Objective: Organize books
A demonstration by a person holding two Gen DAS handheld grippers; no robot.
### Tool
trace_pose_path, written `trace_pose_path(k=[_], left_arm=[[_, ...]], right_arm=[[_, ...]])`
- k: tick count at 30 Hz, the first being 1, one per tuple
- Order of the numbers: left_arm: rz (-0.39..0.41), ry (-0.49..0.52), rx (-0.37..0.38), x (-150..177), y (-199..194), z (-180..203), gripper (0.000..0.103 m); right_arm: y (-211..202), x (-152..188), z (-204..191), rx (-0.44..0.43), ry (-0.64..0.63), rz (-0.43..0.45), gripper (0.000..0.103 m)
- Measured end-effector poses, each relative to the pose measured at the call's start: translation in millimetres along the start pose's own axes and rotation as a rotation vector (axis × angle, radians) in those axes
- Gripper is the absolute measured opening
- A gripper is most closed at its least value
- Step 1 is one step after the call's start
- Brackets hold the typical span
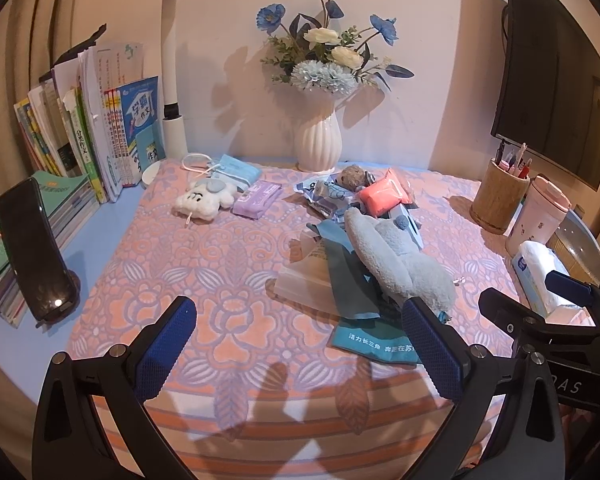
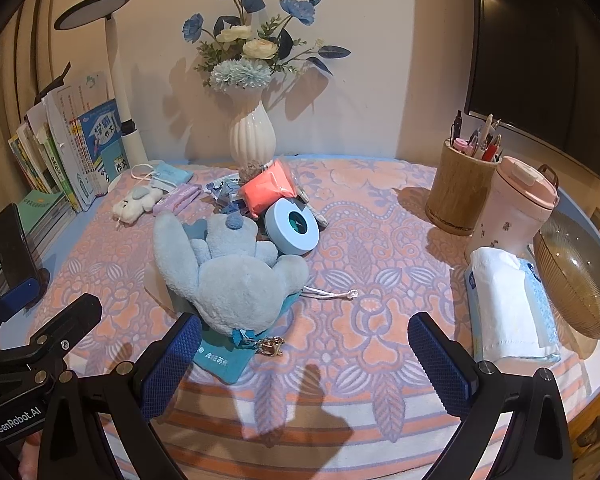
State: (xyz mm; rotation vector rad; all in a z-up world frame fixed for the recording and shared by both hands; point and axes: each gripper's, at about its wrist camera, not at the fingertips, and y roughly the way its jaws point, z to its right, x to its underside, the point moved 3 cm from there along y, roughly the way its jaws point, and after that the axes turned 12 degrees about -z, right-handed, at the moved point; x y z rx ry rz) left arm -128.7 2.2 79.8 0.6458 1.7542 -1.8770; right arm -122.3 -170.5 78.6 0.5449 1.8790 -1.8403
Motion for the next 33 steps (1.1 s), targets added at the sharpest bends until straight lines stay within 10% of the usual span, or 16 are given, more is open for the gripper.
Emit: trace_pose_path(k=[33], left_arm=[[-0.01,-0.003,-0.014,2.1,4.7,-5.9,0.102]], right_arm=[[8.7,2.3,-4.3,-0.018,0.003,-0.024,0.103]])
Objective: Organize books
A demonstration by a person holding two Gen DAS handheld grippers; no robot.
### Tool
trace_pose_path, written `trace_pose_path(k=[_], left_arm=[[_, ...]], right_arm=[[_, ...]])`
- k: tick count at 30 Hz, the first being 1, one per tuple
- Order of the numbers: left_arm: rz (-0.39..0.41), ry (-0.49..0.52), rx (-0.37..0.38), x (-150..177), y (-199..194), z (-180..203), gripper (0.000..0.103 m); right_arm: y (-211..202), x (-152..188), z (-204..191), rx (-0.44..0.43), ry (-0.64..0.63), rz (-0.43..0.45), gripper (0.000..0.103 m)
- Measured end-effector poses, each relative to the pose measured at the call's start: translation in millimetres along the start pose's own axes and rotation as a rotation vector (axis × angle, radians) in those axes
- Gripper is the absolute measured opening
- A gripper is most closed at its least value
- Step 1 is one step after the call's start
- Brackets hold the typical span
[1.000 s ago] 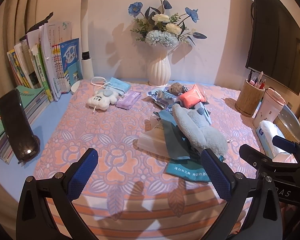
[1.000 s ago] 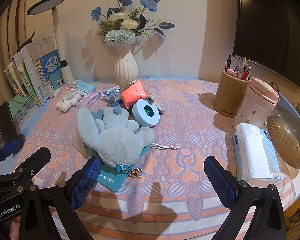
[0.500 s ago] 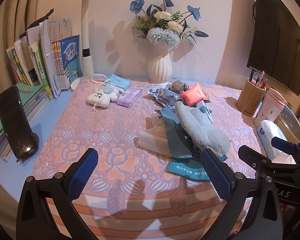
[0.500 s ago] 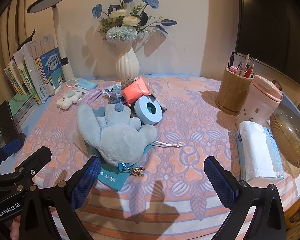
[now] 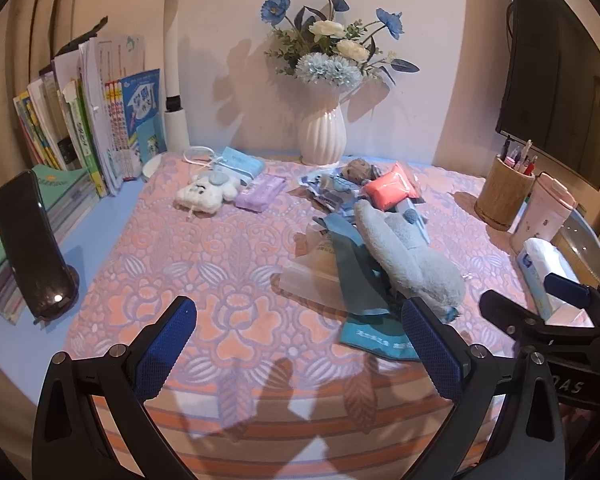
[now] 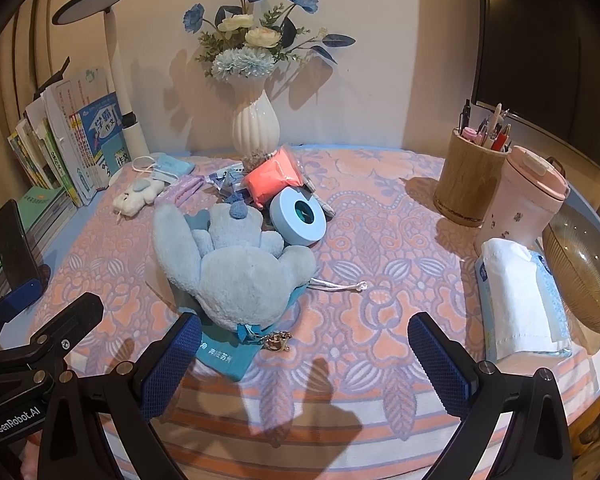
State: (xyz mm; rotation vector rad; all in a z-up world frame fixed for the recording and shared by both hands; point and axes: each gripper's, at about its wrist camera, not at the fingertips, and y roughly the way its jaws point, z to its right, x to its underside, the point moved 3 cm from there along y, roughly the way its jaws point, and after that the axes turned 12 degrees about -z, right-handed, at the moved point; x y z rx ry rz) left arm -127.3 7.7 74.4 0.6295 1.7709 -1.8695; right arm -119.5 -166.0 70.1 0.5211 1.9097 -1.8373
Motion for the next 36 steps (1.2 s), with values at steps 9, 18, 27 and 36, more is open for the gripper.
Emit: trace_pose_path(k=[9,18,27,36], left_arm=[[-0.005,-0.08,-0.056,-9.0,9.5,-47.5,0.102],[-0.032,-0.102,-0.07,-20.1,21.9,-66.6,0.102],[-0.063,-0.065,-0.059,-60.1,44.2,-87.8,0.102],[-0.13,-0.04,0.019,-113.0,102.9,-107.1,0.102]], right_arm=[[10.5,-6.5,5.5,-0.012,0.023,-0.015,0.103],[24.1,-15.8,-3.1,-0.035,0.006,-0.044,0.103],[40.5,-22.6,-10.9,-0.058,-0.014,-0.078,0.103],[71.3,-38.9,-14.4,-0.234,-0.01,-0.16,0.103]])
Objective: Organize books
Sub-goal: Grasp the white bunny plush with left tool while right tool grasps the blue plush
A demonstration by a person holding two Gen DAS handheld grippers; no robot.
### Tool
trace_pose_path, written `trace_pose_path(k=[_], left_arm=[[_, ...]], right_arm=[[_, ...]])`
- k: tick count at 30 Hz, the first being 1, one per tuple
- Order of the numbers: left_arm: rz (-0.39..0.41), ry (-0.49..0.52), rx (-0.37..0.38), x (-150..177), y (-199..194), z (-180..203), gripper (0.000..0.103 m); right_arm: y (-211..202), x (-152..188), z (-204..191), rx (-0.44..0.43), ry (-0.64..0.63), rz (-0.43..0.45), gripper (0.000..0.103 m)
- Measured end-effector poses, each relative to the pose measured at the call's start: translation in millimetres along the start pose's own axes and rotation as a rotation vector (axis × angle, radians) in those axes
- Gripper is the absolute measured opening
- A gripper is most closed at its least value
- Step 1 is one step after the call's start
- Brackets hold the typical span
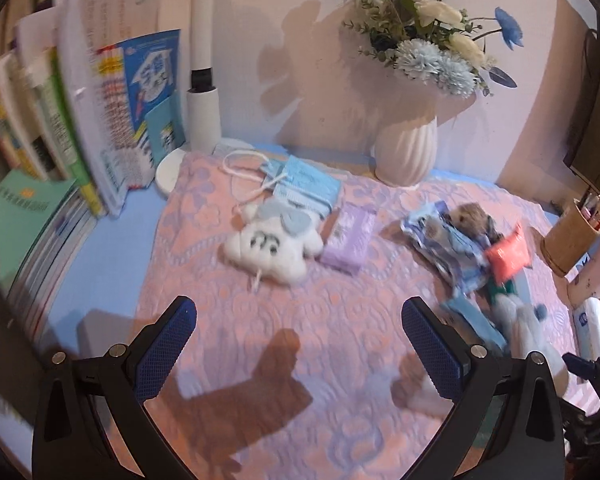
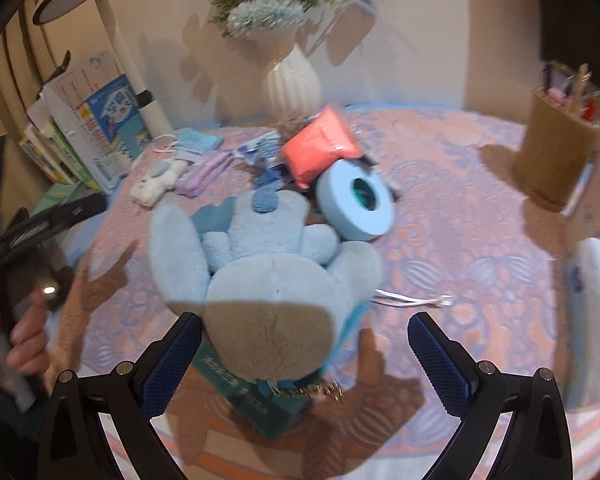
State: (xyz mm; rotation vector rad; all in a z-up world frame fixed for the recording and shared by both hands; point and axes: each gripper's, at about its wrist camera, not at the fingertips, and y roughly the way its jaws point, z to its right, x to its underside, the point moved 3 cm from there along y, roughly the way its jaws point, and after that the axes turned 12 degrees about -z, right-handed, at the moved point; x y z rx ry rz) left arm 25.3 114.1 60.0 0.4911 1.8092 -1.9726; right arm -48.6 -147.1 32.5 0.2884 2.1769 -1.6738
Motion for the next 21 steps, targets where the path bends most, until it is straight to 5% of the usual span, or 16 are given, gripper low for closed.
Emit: trace_pose_path(k=[6,15,18,20,21], left_arm=[[-0.038,0.051,-0.046,-34.3,51.6,-7.6,0.102],[-0.117,0.022,0.033,-46.5,106.4,-22.8,0.1],[-0.115,0.052,0.043,-47.9,107.5,-16.9,0.082],[-0.107,0.069,0.053,-48.6,106.0,-13.2,0.064],[-0.107,0.073,0.06,-48.2,104.5,-11.6,0.062]], right_arm=[[20.8,-10.2,4.9,-0.144,0.013,-0.082,0.103],[33.6,-22.1,17.5,-0.304,0.107,-0.156,0.103],[36.1,-23.3,21.2,-0.324,0.136,-0.16,0.099],[35.0,-23.3,26.7,-0.315,0.145,-0.147,0.086],[33.7,-23.1,27.4,-0.311,0.144,-0.144,0.084]])
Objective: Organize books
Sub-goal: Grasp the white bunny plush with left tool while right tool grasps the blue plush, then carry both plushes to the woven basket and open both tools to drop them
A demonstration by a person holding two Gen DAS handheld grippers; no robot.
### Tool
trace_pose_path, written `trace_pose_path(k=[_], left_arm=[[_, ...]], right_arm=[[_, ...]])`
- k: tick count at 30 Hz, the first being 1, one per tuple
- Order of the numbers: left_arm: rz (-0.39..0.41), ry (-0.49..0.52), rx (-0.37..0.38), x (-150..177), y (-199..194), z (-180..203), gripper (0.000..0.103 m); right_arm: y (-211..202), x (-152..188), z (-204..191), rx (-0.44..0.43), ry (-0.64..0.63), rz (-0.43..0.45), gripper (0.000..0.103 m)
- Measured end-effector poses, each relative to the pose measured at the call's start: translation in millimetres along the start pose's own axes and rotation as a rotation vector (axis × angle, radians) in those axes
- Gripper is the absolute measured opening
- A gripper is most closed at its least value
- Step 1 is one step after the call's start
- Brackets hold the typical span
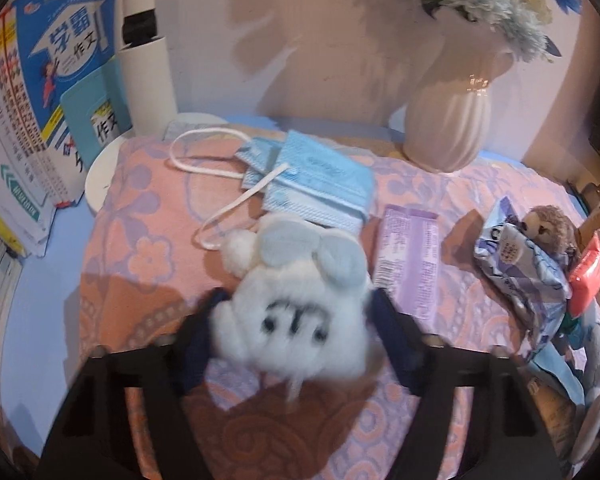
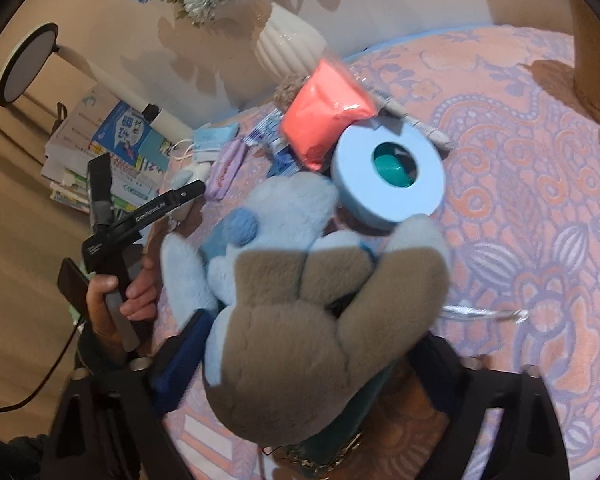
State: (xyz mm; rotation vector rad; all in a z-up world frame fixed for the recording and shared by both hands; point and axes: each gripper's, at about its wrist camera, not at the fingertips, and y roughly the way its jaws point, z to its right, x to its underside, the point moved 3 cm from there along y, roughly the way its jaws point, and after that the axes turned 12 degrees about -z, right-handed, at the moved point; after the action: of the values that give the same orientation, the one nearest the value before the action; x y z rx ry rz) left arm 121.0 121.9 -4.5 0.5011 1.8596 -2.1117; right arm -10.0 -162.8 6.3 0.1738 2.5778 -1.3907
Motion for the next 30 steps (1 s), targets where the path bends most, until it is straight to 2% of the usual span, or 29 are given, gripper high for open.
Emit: trace_pose_path(k=[2,4,7,15,19,23,30], left_arm=[[0.006,0.009,-0.012,2.1,-2.6,3.7,0.054],[0.012,0.009,-0.005,6.2,-8.2,7.2,0.052],[0.036,0.009,0.017,11.5,-25.2,14.3,0.052],[0.145,0.08,0.095,29.8,-94.2,63.1,0.052],[0.188,0.144,0.146,35.8,-125.0,108.5,0.052],[0.197,0.209,0.21,39.7,-140.6,160.0,0.052],[0.189,0.359,0.355,36.5,-155.2,277.1,0.052]], right_arm=[[-6.0,3.1,-1.2,-0.009,-0.011,0.013,0.071],[-10.1,6.3,-4.1,-0.002,-0.026,0.022,0.067],[-17.7,10.8,-7.8,0.011,-0.043,0.042,0.065],[-74.4,22.5,-6.4,-0.005,-0.054,0.185,0.064],[-101.2,28.1,8.3,0.002,-0.018,0.237,0.064],[-137.5,39.1,25.6,0.012,0.01,0.31,0.064],[-223.6,59.2,75.1,0.134,0.109,0.494,0.064]])
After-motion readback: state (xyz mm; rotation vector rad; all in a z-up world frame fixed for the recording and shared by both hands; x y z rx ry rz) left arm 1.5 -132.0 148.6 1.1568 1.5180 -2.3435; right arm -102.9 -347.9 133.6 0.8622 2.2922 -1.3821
